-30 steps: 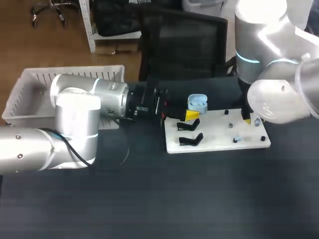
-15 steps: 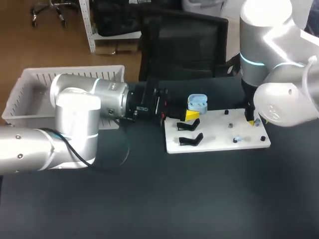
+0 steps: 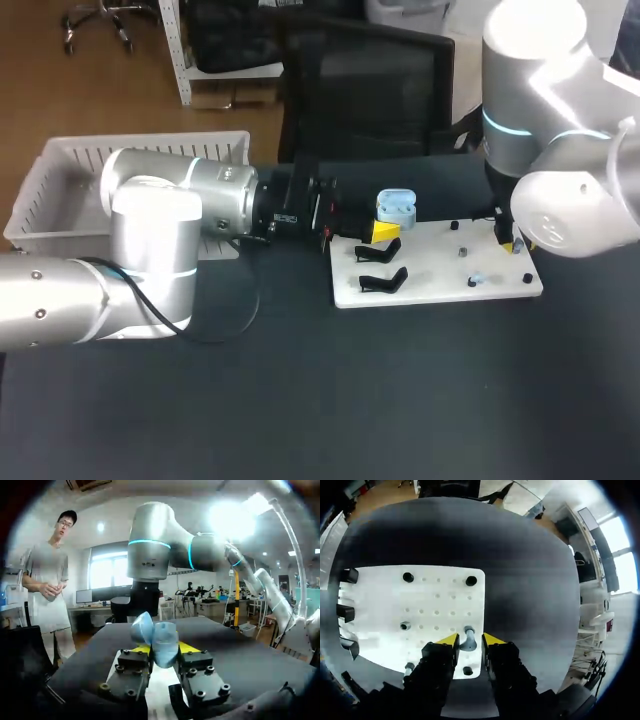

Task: Pick up each earbud case from the left stands, insert the matching earbuds, close the lid, and place the case in the box.

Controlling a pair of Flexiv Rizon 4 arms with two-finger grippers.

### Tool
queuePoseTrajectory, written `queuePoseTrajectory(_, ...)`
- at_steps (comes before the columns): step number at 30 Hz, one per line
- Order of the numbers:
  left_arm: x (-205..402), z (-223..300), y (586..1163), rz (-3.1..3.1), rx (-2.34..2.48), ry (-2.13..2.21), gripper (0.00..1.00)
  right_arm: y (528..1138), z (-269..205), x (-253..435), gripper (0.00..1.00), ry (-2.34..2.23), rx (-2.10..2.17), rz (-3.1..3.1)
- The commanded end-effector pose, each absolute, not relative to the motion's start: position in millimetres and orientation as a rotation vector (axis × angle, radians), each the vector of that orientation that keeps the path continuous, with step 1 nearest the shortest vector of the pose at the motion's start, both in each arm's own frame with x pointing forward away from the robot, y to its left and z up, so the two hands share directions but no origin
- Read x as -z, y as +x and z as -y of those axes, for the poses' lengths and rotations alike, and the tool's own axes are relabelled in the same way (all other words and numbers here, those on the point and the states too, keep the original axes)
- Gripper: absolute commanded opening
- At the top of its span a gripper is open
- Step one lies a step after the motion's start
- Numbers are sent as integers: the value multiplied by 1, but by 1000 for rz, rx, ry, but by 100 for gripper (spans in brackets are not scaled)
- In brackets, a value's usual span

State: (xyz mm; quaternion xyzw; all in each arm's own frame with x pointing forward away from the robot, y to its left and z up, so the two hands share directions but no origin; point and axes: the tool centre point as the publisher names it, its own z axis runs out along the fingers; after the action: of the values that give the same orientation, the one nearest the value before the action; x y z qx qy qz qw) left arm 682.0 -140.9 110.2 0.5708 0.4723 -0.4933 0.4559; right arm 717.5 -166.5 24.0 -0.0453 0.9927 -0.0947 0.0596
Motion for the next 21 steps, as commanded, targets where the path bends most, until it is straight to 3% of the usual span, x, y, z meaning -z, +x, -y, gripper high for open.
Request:
queuePoseTrajectory(1, -110, 141, 682, -1162, 1214, 1405, 0, 716, 167, -24, 28, -137, 293, -3005)
queuePoseTrajectory(10, -110, 141, 682, -1162, 1214, 1405, 0, 716, 166, -23, 22, -141, 294, -3005)
queuePoseTrajectory(15, -110, 141, 682, -1162, 1214, 1405, 0, 716, 164, -23, 0, -147, 298, -3005)
queuePoseTrajectory(21, -110, 141, 682, -1162, 1214, 1405, 0, 715, 164, -29, 0, -149, 309, -3006)
